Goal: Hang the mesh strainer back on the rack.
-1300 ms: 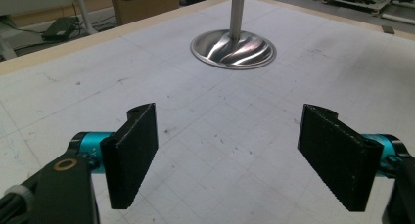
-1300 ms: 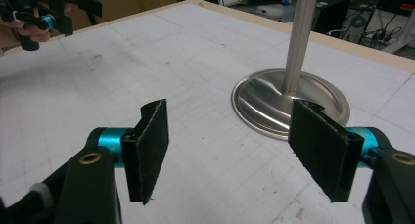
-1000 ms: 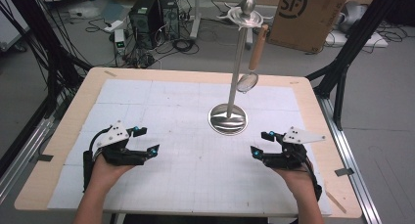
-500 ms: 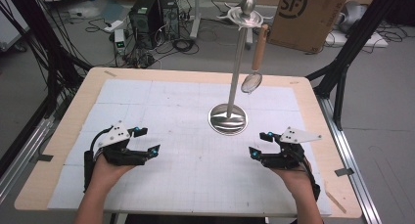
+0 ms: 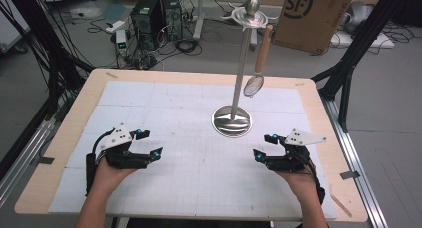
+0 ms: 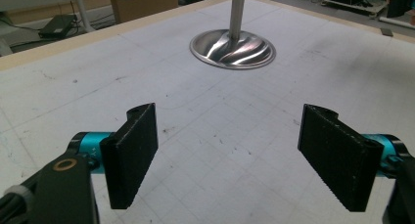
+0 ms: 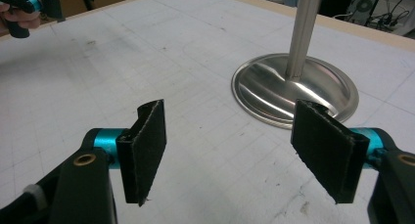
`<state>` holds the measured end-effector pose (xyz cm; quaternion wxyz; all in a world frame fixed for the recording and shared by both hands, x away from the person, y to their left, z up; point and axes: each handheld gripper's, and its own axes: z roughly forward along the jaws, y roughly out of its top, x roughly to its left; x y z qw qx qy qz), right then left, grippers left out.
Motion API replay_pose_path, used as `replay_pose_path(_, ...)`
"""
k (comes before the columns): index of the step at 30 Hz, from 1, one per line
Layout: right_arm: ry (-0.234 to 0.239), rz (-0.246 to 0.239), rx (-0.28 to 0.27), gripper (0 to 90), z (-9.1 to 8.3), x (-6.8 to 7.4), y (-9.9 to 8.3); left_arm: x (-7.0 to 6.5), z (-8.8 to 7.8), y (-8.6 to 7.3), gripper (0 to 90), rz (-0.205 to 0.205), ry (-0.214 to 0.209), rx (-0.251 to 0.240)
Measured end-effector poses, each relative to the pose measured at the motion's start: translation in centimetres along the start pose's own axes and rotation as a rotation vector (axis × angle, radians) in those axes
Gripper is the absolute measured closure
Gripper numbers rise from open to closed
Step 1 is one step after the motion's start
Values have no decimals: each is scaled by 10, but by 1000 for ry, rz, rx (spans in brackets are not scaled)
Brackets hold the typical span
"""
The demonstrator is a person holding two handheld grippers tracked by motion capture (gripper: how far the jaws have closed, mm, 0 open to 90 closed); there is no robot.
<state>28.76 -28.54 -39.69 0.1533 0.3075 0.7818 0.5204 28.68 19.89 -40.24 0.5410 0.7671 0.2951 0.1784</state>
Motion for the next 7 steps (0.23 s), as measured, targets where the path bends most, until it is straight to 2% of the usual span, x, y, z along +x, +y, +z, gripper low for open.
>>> replay_pose_path(7, 4, 2, 0, 286, -1, 1, 0, 0, 0, 0, 233, 2, -2, 2)
